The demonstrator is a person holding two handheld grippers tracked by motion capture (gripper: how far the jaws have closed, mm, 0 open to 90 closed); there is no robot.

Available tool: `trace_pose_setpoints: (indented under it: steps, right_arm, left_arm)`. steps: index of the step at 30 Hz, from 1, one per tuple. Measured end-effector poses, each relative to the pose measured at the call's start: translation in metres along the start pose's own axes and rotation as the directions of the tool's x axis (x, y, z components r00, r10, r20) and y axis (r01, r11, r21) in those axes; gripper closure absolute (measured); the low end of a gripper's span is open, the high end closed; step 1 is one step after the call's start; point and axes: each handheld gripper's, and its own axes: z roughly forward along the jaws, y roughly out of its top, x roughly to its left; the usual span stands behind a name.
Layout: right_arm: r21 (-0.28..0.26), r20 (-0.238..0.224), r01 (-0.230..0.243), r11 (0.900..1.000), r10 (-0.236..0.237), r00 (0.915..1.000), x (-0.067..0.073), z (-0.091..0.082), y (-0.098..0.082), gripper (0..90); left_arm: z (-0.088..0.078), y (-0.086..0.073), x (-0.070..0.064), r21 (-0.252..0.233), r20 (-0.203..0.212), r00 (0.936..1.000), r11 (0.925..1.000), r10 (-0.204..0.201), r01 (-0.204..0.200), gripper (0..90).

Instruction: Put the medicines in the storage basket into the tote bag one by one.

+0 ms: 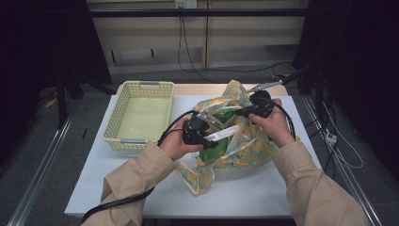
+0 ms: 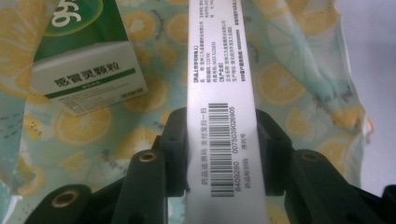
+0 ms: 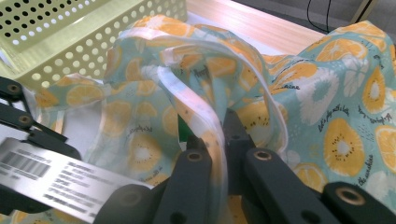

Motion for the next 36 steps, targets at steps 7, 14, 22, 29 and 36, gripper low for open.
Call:
trace_pose_setpoints:
  steps: [7,14,22,29,36]
  right_arm:
    - [-0.011,-0.001,-0.003,1.000,0.002,1.0000,-0.002,-0.003,0.000,90.0]
    - [-0.013,-0.004,0.002,1.000,-0.002,1.0000,0.000,-0.003,0.002,89.9]
    - [-0.020,0.000,-0.003,1.000,0.003,1.0000,-0.003,-0.007,0.002,90.0]
    - [-0.019,-0.001,0.000,1.000,0.000,1.0000,-0.005,-0.008,0.002,90.0]
    - [-0.018,0.002,-0.001,1.000,0.001,1.0000,-0.006,-0.008,0.001,90.0]
  left_arm:
    - [0.015,0.009,0.007,-0.015,-0.019,0.9989,0.9990,-0.042,0.042,62.6]
    - [0.029,0.026,0.007,-0.033,-0.040,0.9975,0.9978,-0.058,0.057,62.5]
    - [0.049,0.036,0.009,-0.046,-0.061,0.9956,0.9966,-0.071,0.068,62.5]
    - [0.063,0.042,0.012,-0.070,-0.057,0.9930,0.9925,-0.104,0.100,62.5]
    - [0.074,0.047,0.018,-0.115,-0.068,0.9888,0.9855,-0.133,0.125,62.2]
